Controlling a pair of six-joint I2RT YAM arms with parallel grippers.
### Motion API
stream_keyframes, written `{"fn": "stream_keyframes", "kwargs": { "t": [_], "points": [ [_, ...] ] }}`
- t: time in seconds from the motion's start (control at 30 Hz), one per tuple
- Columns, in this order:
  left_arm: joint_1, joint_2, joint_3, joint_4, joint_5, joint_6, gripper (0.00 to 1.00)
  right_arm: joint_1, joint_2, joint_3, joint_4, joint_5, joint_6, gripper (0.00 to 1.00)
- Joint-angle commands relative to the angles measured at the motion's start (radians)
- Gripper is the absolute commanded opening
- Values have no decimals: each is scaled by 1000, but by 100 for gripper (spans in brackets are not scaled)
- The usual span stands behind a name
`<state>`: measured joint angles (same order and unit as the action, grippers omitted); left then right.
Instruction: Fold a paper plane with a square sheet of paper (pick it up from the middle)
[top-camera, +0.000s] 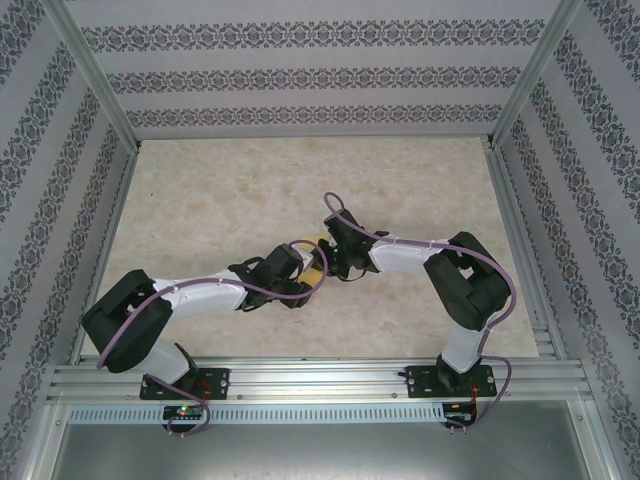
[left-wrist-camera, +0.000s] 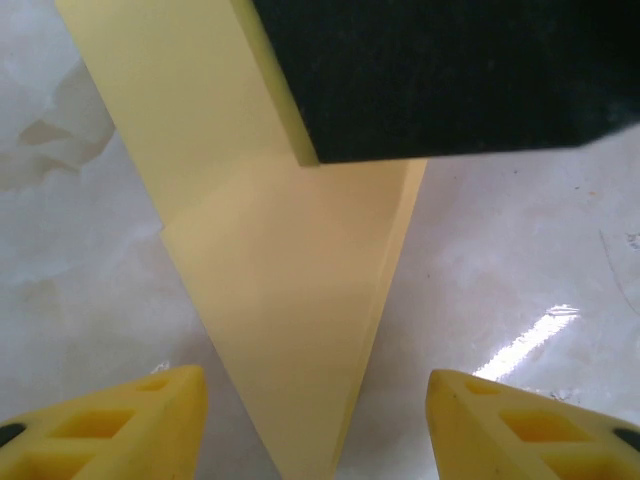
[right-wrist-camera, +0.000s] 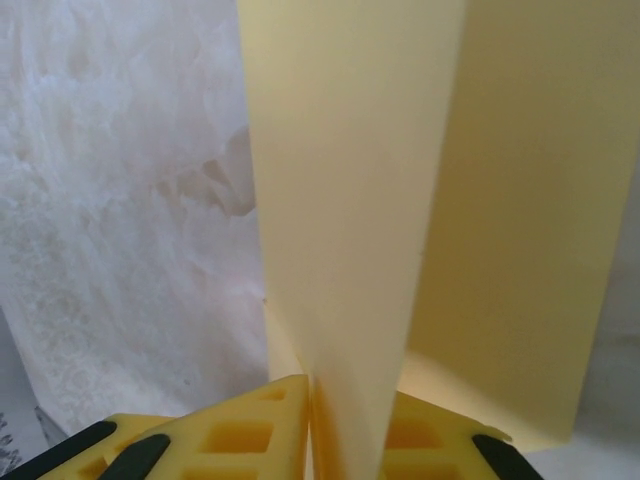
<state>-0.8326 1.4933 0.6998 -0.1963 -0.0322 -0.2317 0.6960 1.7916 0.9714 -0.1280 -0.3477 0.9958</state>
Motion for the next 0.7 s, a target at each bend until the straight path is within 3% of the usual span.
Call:
{"fn": "stream_keyframes", "kwargs": {
  "t": [0.0, 0.43, 0.67],
  "points": [
    [-35, -34, -27, 21, 48, 53, 61, 3, -40, 51, 62, -14, 9, 13],
    [-43, 16, -18, 14, 31, 86, 54, -1, -21, 69, 63, -21, 19, 12],
    [-48, -98, -103, 61, 5, 37, 58, -3, -9, 90, 39, -15, 21, 9]
  ]
}}
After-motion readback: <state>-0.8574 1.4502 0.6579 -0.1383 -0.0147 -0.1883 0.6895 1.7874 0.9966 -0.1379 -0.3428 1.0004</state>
